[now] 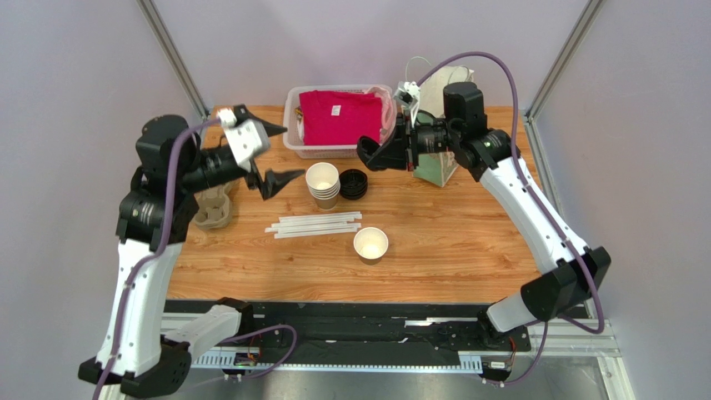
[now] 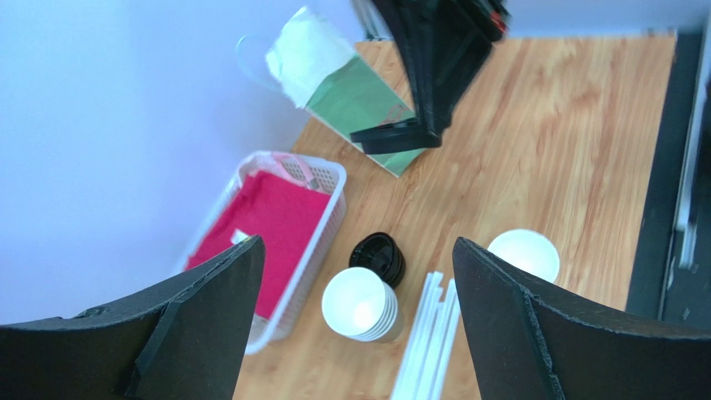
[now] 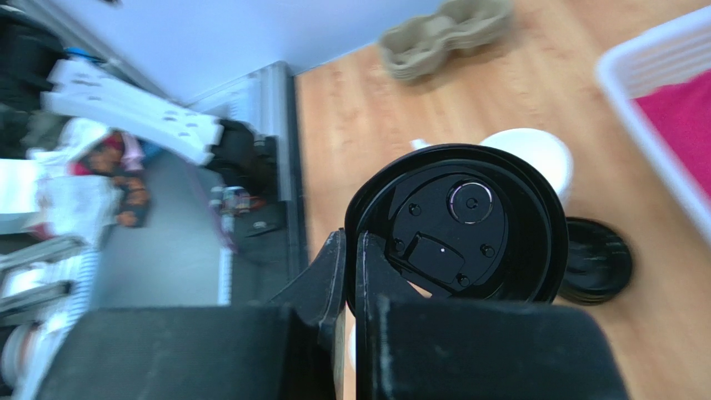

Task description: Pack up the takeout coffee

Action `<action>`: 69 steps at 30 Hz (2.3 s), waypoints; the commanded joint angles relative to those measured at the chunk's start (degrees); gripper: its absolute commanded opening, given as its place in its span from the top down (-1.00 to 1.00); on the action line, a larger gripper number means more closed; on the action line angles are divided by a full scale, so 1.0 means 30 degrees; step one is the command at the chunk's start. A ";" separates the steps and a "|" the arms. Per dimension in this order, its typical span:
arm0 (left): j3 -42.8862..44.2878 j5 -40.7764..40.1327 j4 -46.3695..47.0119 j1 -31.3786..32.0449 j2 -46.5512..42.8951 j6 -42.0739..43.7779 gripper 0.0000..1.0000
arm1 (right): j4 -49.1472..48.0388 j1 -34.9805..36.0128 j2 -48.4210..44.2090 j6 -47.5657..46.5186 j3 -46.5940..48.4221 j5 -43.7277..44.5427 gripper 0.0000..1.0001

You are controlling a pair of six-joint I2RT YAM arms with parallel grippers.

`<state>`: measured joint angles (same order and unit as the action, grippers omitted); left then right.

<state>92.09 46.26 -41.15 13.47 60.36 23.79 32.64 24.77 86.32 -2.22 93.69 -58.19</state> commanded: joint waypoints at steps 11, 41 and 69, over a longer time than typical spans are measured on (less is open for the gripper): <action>-0.2161 -0.7212 -0.5007 1.1759 0.0384 1.2986 -0.68 | -0.3880 0.0208 -0.5423 0.6628 -0.7615 -0.6322 1.00; -0.4067 -0.5197 -0.1607 1.4053 0.2702 0.7315 0.83 | 0.1158 0.1851 -0.3902 0.2558 -0.4719 -0.6710 1.00; -1.5022 0.3711 1.7259 0.5676 0.3025 -2.4130 1.00 | 0.6052 0.2434 -0.5486 -0.2454 -0.3164 1.0901 -0.06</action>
<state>47.53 56.29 0.78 31.99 69.87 -40.14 49.54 29.91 68.93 -7.46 84.25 -29.45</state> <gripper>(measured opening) 0.302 0.534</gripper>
